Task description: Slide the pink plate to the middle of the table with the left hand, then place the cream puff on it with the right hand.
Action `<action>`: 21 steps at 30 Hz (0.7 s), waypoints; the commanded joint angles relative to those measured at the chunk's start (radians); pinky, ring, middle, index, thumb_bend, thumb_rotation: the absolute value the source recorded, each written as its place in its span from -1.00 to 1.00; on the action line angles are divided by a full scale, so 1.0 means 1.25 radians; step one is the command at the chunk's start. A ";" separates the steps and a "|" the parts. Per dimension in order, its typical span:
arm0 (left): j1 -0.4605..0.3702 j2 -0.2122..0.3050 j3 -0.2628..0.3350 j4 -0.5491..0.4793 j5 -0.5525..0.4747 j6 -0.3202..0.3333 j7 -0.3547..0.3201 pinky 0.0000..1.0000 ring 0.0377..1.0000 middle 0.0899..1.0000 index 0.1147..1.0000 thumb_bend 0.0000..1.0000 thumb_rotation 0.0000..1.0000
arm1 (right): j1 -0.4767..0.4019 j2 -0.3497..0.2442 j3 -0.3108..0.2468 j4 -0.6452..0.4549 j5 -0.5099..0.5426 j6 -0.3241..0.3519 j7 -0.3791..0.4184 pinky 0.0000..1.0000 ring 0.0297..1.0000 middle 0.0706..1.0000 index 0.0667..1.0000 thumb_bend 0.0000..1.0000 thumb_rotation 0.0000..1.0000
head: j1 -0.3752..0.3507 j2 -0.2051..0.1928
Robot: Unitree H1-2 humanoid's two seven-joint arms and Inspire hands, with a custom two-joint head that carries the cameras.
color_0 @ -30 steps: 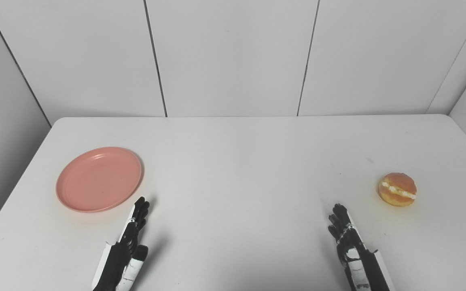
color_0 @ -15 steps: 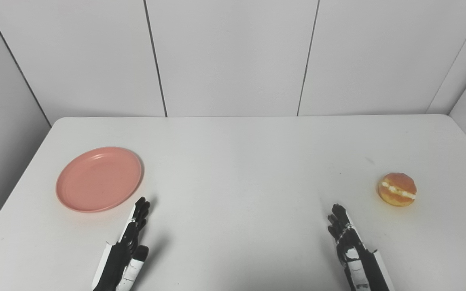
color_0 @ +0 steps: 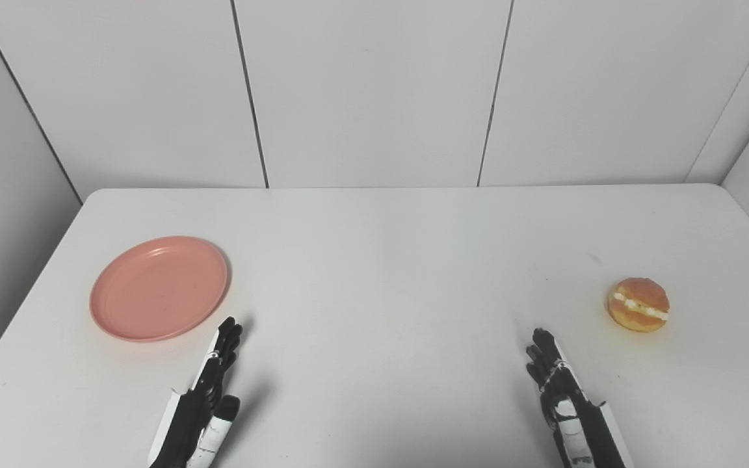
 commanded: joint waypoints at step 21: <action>0.027 -0.081 -0.113 0.085 0.131 -0.044 0.077 0.96 0.94 0.96 1.00 0.86 1.00 | 0.001 -0.087 -0.053 0.138 0.099 -0.114 0.075 1.00 1.00 1.00 1.00 0.84 1.00 | 0.249 -0.149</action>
